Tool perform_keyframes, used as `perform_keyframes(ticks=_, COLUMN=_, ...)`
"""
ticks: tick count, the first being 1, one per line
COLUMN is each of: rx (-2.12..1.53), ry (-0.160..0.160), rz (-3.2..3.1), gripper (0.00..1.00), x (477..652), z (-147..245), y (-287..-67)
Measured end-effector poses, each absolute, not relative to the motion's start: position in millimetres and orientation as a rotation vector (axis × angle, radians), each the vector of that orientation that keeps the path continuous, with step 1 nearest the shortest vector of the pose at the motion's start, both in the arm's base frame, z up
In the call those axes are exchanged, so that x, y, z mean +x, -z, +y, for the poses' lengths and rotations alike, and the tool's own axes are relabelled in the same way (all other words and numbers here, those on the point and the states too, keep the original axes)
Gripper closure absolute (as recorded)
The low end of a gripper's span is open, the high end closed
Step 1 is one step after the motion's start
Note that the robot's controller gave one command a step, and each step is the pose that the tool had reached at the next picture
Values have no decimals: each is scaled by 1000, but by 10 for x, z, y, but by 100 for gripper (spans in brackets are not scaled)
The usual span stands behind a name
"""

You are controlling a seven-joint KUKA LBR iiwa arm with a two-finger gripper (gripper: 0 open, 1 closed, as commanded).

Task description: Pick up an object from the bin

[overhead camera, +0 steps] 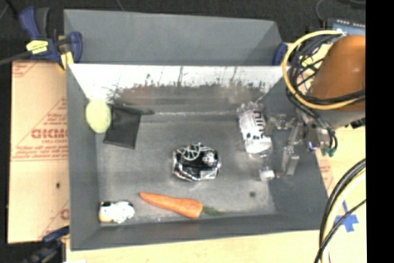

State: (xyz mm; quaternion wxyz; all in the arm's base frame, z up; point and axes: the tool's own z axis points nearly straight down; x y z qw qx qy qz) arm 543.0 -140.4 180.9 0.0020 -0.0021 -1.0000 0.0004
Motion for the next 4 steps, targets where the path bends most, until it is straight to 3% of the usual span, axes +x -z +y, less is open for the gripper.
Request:
perform_keyframes(ticks=1, rx=0, ry=-4, rz=-3145, gripper=0, x=5446, z=-1399, y=-1856)
perform_keyframes(ticks=2, rx=219, ry=-7, rz=-3142, gripper=0, x=5808, z=-1491, y=-1363)
perform_keyframes(ticks=3, rx=409, ry=-9, rz=-3131, gripper=0, x=5655, z=-1573, y=-1141)
perform_keyframes(ticks=4, rx=721, ry=-11, rz=-3068, gripper=0, x=6091, z=-1548, y=-1303)
